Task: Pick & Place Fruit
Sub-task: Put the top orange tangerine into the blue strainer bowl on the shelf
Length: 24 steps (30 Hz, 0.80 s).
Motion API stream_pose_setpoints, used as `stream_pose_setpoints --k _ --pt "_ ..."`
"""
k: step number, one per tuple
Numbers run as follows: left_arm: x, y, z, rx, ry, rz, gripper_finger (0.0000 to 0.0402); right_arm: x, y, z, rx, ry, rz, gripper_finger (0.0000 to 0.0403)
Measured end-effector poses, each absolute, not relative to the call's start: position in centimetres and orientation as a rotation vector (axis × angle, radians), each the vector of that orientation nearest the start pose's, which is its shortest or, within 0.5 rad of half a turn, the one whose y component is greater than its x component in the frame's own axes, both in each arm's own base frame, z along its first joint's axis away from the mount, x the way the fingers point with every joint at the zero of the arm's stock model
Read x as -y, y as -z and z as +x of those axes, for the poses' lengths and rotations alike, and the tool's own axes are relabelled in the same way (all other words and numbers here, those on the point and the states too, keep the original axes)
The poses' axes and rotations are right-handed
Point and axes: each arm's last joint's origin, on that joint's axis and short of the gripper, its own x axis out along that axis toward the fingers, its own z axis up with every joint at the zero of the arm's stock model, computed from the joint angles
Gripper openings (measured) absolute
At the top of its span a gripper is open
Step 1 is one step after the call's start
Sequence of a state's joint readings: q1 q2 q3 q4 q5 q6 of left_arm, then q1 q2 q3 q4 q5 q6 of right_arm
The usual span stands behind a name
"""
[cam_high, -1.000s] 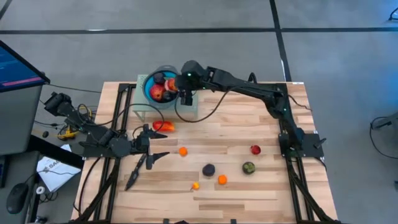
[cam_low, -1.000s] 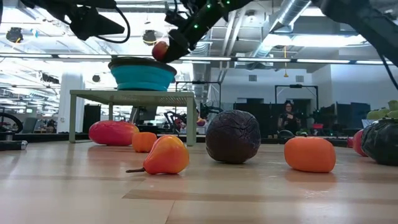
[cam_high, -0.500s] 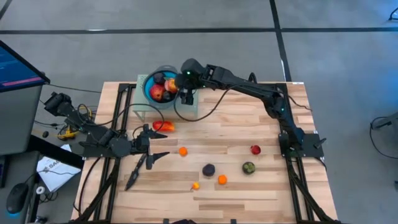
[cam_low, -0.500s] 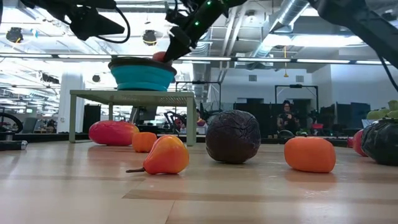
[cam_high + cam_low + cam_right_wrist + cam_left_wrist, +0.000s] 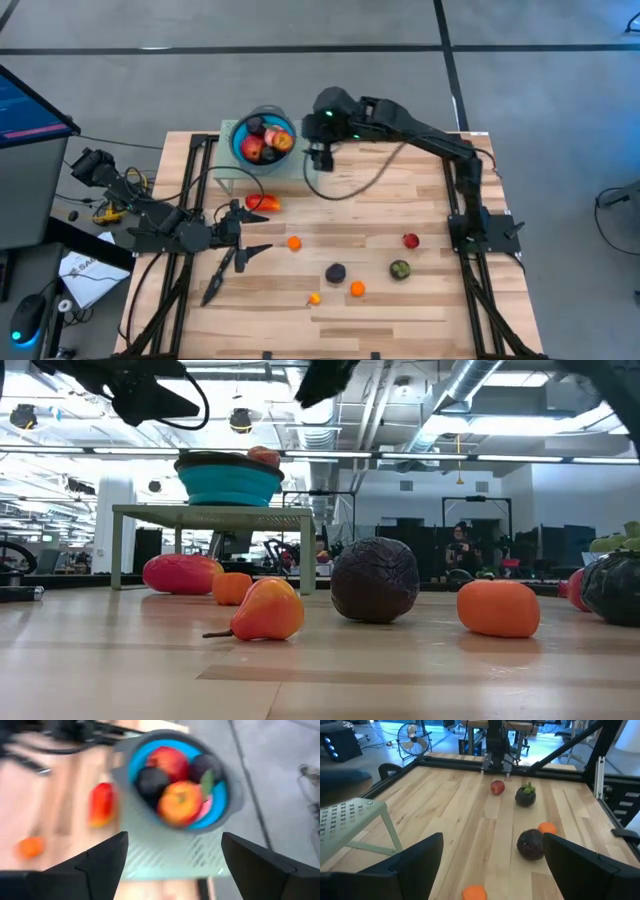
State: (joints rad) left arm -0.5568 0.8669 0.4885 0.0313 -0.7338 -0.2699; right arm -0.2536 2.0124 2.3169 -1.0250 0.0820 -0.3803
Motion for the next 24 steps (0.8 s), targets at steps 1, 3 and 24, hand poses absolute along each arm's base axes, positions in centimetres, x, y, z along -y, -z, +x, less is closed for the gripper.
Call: stream_pose_setpoints --k 1,3,24 --pt "8.0 -23.9 16.5 -0.256 -0.211 -0.055 0.0332 10.0 -41.2 40.1 -0.791 0.163 -0.289 0.0311" --pt "8.0 -23.8 16.5 -0.264 -0.212 -0.047 0.0332 8.6 -40.4 38.8 -0.876 0.127 -0.255 0.0304" --pt "9.8 -19.9 19.0 -0.352 -0.085 0.002 0.0332 -8.3 -18.9 31.0 -0.509 0.298 0.210 0.0286"
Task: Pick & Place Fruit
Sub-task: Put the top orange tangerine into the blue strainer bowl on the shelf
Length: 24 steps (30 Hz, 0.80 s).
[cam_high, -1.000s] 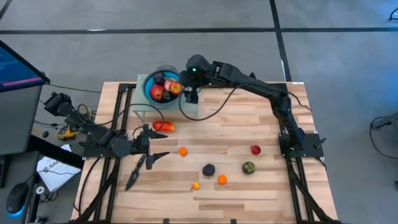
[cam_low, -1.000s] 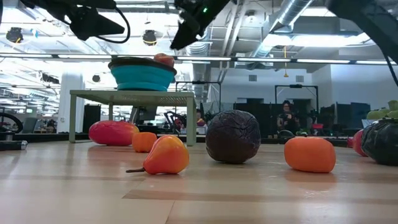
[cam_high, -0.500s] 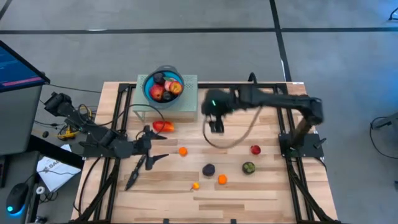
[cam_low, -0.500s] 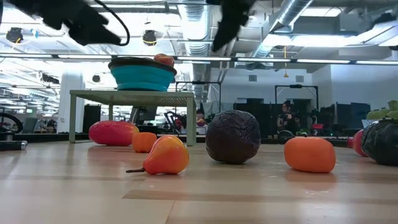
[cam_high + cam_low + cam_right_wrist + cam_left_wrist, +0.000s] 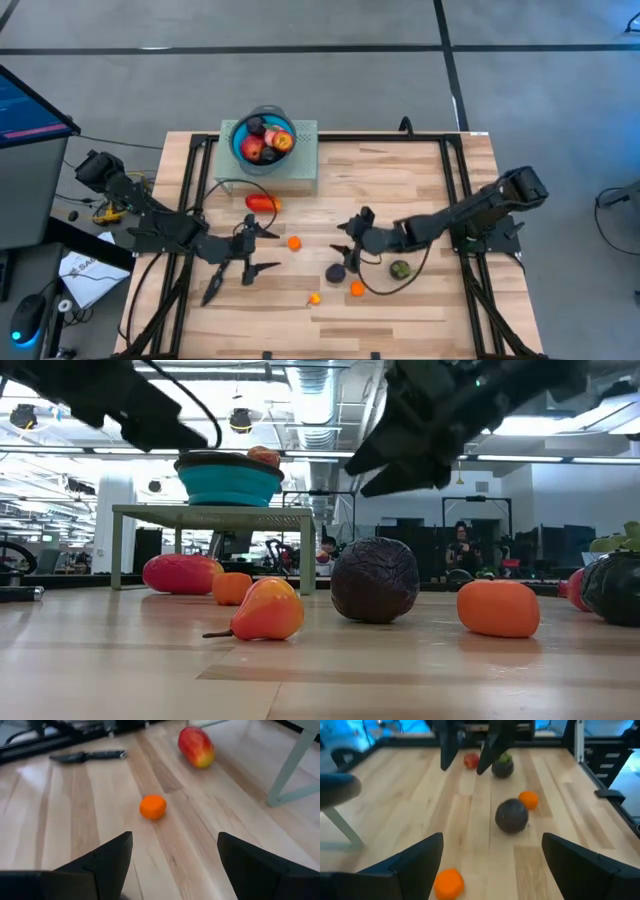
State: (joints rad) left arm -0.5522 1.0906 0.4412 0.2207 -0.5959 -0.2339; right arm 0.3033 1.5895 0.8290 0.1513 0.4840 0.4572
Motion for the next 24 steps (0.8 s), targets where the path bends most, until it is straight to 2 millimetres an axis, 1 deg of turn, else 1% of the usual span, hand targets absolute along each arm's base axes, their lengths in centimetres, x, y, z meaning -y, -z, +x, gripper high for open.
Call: stream_pose_setpoints --k 5,10,14,17,24 --pt "10.6 -17.7 19.7 -0.436 -0.110 -0.068 0.0332 -10.1 -16.2 32.0 -0.461 0.318 0.189 0.0286" --pt "11.1 -16.8 19.7 -0.472 -0.095 -0.053 0.0332 -11.3 -14.7 32.5 -0.430 0.314 0.207 0.0286" --pt "11.1 -16.9 19.9 -0.493 -0.034 -0.067 0.0332 -12.2 -14.7 32.1 -0.404 0.351 0.223 0.0286" --pt "10.8 -16.8 20.1 -0.507 -0.018 -0.076 0.0332 -12.6 -14.7 31.9 -0.403 0.342 0.223 0.0286" --pt "9.3 -15.7 21.2 -0.569 -0.028 -0.037 0.0332 -12.2 -14.7 32.2 -0.428 0.284 0.256 0.0286"
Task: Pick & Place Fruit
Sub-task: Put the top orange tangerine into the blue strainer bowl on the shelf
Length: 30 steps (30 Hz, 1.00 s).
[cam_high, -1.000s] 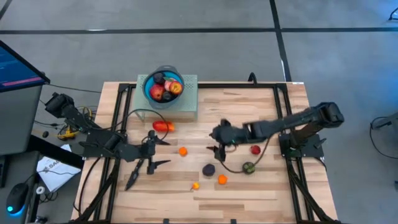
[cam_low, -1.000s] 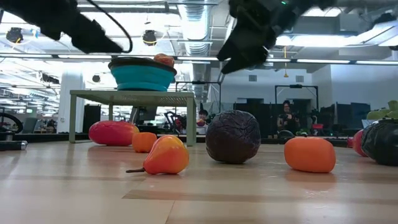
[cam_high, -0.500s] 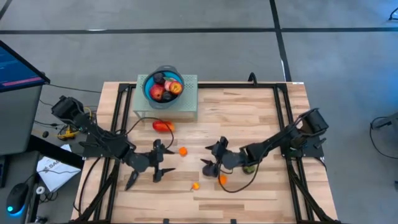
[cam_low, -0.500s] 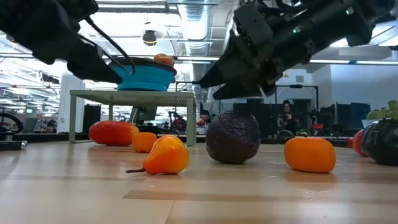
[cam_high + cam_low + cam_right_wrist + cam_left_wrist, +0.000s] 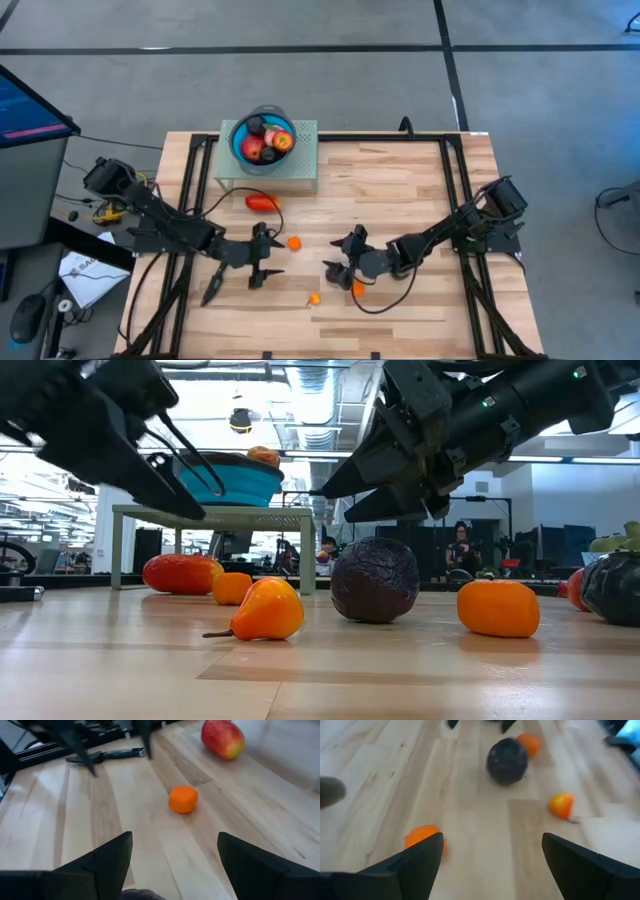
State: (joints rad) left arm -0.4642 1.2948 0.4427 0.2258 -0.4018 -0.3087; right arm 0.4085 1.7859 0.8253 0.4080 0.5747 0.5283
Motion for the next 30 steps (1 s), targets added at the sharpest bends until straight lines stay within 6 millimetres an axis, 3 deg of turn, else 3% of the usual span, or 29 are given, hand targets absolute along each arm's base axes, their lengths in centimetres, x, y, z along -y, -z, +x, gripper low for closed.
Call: stream_pose_setpoints --k 6,20,30 --pt "7.7 -13.2 22.6 -0.648 -0.137 -0.055 0.0332 -12.3 -15.0 32.5 -0.422 0.263 0.258 0.0286" --pt "7.7 -9.0 24.5 -0.580 -0.316 -0.119 0.0276 -12.7 -16.0 33.0 -0.370 0.228 0.212 0.0286" --pt "7.7 -8.4 24.9 -0.531 -0.363 -0.097 0.0207 -12.3 -16.1 33.3 -0.358 0.243 0.228 0.0286"
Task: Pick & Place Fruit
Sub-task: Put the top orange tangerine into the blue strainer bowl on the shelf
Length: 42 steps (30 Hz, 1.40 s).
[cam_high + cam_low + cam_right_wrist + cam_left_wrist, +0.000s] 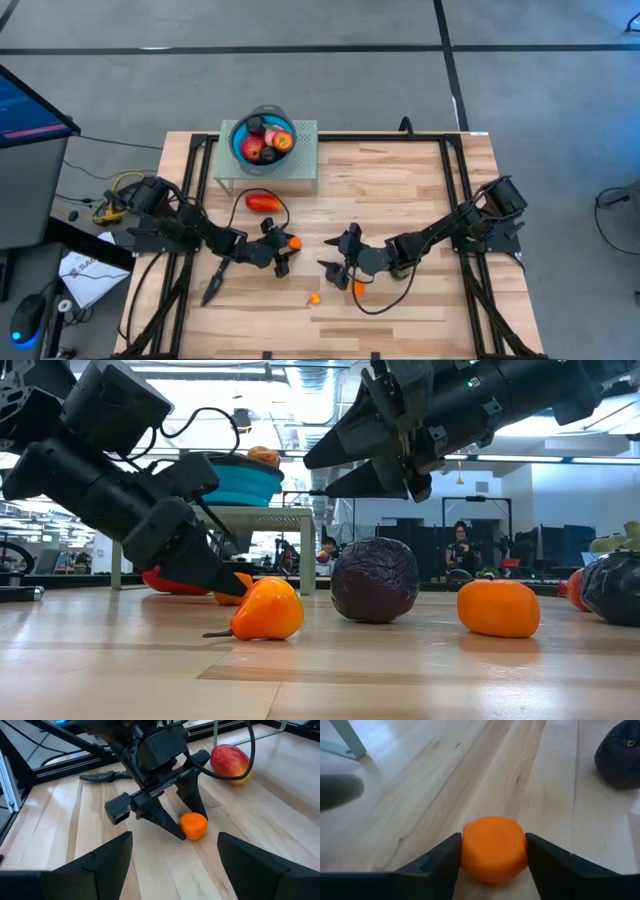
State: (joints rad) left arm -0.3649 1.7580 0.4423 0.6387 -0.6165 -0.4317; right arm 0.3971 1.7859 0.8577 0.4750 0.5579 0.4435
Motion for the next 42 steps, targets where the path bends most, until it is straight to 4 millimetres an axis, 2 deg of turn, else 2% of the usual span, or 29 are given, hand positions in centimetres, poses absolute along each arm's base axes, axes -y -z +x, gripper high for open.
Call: stream_pose_setpoints --k 6,10,16,20,26,29,32,36,42 --pt "7.8 -8.7 24.9 -0.534 -0.323 -0.092 0.0156 -12.4 -16.4 33.4 -0.327 0.233 0.248 0.0286" --pt "8.5 -10.6 24.8 -0.507 -0.191 -0.080 0.0150 -12.7 -16.4 33.3 -0.326 0.229 0.258 0.0286" --pt "9.1 -16.6 23.1 -0.358 -0.054 -0.023 0.0168 -12.8 -16.4 33.2 -0.323 0.232 0.305 0.0286" --pt "8.0 -21.0 20.6 -0.246 -0.077 -0.008 0.0163 -13.1 -16.4 33.1 -0.321 0.227 0.335 0.0286" --pt "4.1 -26.8 16.5 -0.180 -0.369 0.063 0.0160 -13.8 -16.7 33.0 -0.288 0.201 0.374 0.0286" --pt "1.9 -30.2 15.5 -0.180 -0.511 0.088 0.0160 -13.8 -17.0 33.1 -0.260 0.194 0.386 0.0286" --pt "-0.5 -32.7 15.1 -0.227 -0.680 0.126 0.0161 -13.8 -17.2 33.1 -0.247 0.194 0.393 0.0286" --pt "-4.2 -32.9 15.2 -0.359 -0.881 0.149 0.0161 -13.6 -17.3 33.3 -0.227 0.197 0.401 0.0286" --pt "-10.2 -31.1 15.1 -0.502 -0.985 0.038 0.0162 -13.6 -17.4 33.3 -0.217 0.194 0.407 0.0286"
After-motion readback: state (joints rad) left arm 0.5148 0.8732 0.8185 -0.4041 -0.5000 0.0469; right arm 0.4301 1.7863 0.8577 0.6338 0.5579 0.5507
